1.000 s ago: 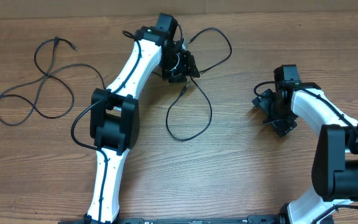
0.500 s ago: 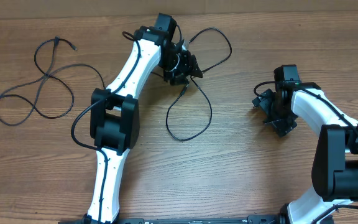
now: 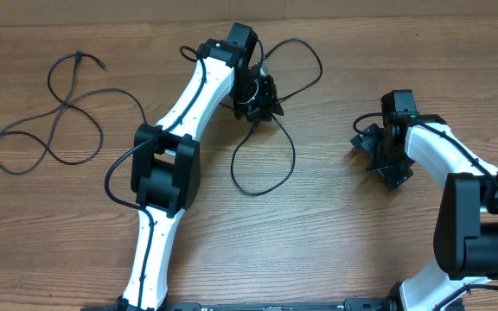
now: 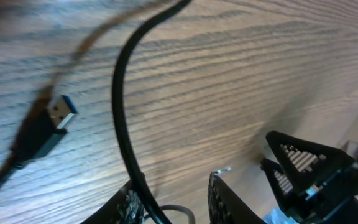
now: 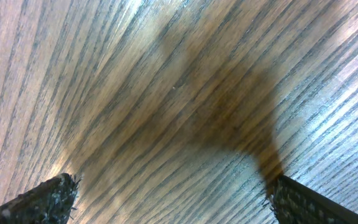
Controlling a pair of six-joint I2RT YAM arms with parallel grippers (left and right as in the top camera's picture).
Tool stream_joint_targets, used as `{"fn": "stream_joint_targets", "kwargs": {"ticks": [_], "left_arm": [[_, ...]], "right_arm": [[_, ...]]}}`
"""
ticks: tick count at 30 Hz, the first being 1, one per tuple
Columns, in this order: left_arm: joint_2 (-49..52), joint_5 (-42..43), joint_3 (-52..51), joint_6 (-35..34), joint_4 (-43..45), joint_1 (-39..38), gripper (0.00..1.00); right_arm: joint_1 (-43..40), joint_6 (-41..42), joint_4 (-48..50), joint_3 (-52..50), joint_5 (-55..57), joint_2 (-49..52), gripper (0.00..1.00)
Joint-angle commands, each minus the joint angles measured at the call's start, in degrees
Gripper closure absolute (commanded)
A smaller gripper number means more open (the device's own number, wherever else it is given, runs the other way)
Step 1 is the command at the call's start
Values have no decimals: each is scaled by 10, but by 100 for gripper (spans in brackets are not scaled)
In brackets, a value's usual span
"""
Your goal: Untangle cables
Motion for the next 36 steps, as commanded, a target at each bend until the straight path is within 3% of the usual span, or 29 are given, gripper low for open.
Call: {"fn": "stream_joint_targets", "kwargs": {"ticks": [1,14,25,32,36], "left_arm": [[8,-32,-1,-14,-1,-1,68],[8,-49,-1,-33,11,-6,72],[8,-51,-1,-29,12,-8,96],[8,-54,-1,17,12,-8,96],[8,-108,-1,42,12,-8,96]], "right_arm": [[-3,0,7,-28,5,21,0],[-3,0,7,-28,5,21,0],[-3,0,6,-28,5,21,0],[-3,0,5,-28,5,21,0],[-3,0,5,-28,5,21,0]]}}
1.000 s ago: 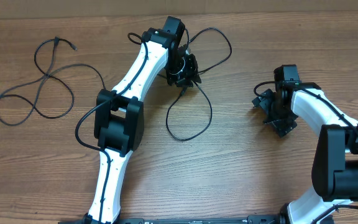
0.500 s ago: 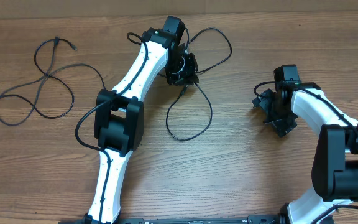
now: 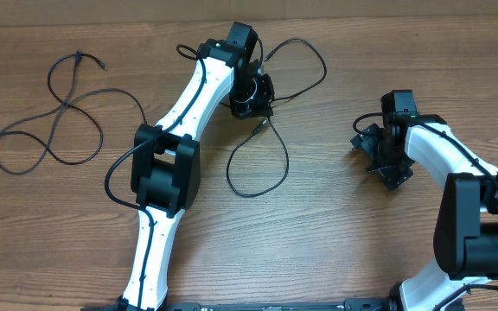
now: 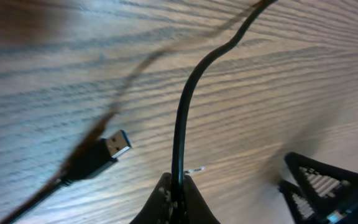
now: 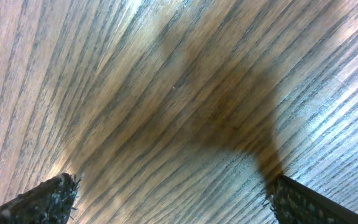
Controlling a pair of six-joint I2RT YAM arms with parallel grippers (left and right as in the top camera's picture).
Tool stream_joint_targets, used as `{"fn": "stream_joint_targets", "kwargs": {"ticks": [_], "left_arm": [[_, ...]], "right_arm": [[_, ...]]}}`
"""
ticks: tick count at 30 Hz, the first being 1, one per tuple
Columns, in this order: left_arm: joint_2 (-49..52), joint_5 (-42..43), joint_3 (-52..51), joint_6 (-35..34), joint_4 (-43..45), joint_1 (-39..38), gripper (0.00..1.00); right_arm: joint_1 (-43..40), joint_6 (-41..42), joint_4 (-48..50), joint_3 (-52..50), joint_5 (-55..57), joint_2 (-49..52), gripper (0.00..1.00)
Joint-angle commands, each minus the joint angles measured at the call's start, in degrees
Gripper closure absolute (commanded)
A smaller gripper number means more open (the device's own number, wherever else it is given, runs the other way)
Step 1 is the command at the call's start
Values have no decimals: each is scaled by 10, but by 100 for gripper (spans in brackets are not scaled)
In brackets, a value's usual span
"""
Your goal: Untangle cables
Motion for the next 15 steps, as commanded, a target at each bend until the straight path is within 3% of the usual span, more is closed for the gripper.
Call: {"fn": "stream_joint_targets", "kwargs": {"ticks": [1,7,15], "left_arm": [[8,-71,-1,50,0,-7,96],[8,-218,-1,63,-7,-7,96],[8,-278,-1,85,-6,-7,96]], "right_arm": [[-3,0,6,-28,5,22,0],[-3,0,6,-28,5,22,0],[-3,0,6,-28,5,22,0]]}}
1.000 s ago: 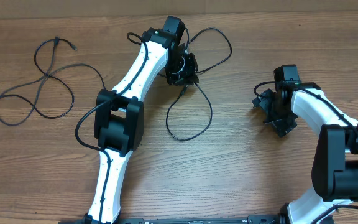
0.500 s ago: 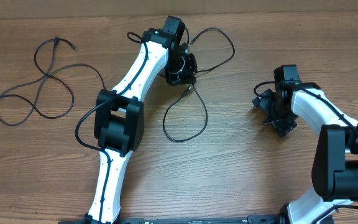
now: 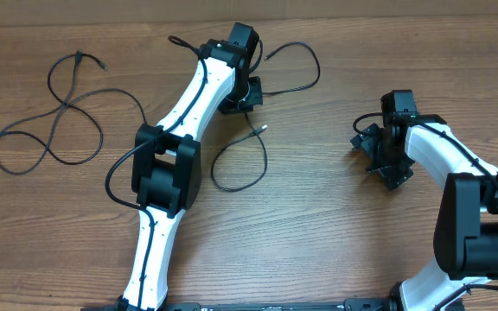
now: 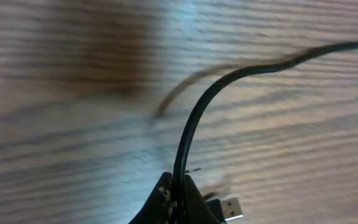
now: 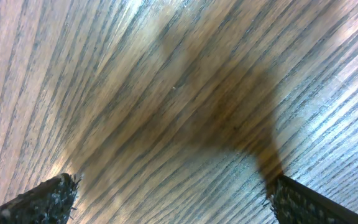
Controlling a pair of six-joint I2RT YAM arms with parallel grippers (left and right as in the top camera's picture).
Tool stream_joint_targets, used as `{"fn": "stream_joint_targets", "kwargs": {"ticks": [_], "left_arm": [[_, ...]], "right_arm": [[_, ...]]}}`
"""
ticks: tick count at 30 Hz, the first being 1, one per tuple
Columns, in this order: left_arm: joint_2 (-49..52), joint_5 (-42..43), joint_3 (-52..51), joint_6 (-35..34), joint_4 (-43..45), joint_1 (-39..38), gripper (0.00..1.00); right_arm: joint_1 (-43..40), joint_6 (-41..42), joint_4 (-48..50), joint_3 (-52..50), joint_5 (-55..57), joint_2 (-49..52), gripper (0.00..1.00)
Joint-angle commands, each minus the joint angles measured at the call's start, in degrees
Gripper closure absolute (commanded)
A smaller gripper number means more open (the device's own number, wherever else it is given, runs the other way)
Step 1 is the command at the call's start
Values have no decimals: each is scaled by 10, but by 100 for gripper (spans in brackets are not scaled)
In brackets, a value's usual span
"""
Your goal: Untangle cables
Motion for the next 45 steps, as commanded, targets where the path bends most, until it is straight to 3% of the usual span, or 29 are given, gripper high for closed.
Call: {"fn": "stream_joint_targets", "kwargs": {"ticks": [1,18,20,21,24,26,33,38,45], "left_arm": [[8,-65,-1,28,-2,-4,96],[8,-179,-1,64,-8,-4,94],[8,-179,-1,76,-9,-4,83],[8,-179,-1,86,-11,-4,74],[8,-179,9,118,-27,-4,33],[8,-179,26,128,-39,-4,20],[8,-166,135,137,-98,-4,9],[8,-110,188,139,-86,-5,27],[9,-71,172,138,20,-9,92]], "right_arm": [[-3,0,5,-28,5,22,0],[-3,0,6,-28,5,22,0],[-3,0,6,-28,5,22,0],[-3,0,6,-28,5,22,0],[-3,0,6,-28,5,22,0],[-3,0,7,-28,5,22,0],[-3,0,10,-28,3,22,0],[-3,0,10,-28,3,22,0],[-3,0,11,-28,3,22,0]]}}
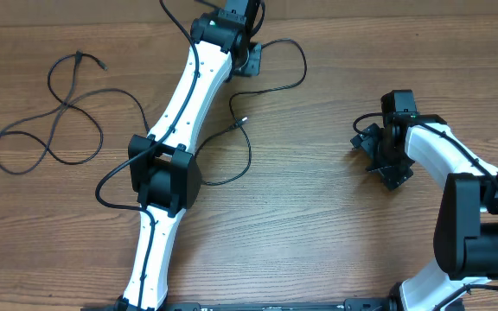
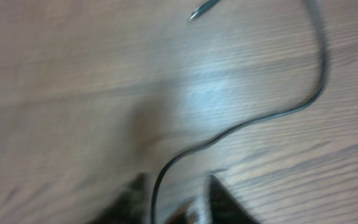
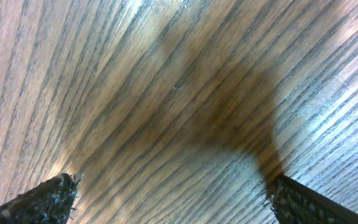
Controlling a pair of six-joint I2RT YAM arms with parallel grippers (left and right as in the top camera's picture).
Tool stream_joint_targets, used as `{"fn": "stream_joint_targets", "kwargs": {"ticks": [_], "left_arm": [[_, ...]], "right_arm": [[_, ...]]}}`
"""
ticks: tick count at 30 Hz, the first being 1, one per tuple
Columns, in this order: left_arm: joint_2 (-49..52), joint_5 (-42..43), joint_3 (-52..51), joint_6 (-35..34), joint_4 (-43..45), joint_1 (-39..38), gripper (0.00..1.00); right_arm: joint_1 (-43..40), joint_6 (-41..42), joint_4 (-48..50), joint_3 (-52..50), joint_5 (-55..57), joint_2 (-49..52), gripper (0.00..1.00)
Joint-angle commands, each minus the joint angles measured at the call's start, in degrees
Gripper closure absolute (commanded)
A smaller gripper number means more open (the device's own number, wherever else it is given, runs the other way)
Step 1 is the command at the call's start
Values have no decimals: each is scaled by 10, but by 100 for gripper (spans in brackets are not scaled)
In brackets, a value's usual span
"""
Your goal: Untangle cables
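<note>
A black cable (image 1: 304, 67) lies at the back centre. It curves from my left gripper (image 1: 247, 59) round to the right, back past a plug end (image 1: 243, 121), and loops under the left arm. In the blurred left wrist view the cable (image 2: 266, 118) runs between the parted fingers of the left gripper (image 2: 176, 190), which is open; a plug tip (image 2: 201, 9) shows at the top. A second black cable (image 1: 59, 112) lies in loops at the far left. My right gripper (image 1: 377, 158) stands open over bare wood (image 3: 173, 93), far from both cables.
The wooden table (image 1: 335, 242) carries only the two cables. The stretched left arm (image 1: 188, 95) crosses the middle of the table, over part of the first cable's loop. The far table edge lies just behind the left gripper.
The left gripper has moved toward the far edge and has opened, and the cable now lies loose between its fingers. The cable's loop has shifted left, under the arm. The right arm has not moved.
The left gripper stood open around the cable at the back centre. Then it was shut on the cable, and the cable's loop had moved left with it. Now it is open near the far edge. The right gripper has stayed open in one place throughout.
</note>
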Motion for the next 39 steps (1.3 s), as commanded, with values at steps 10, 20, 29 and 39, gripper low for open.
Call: {"fn": "stream_joint_targets", "kwargs": {"ticks": [10,20,29,39], "left_arm": [[54,31,-54,30,206,-31,96],[141,76,-54,122,315,-49,96],[147,161,-54,130,299,-49,96],[147,170,-54,161,203,-51,96]], "right_arm": [[-3,0,13,-28,3,22,0],[-3,0,13,-28,3,22,0],[-3,0,14,-28,3,22,0],[-3,0,13,-28,3,22,0]]}}
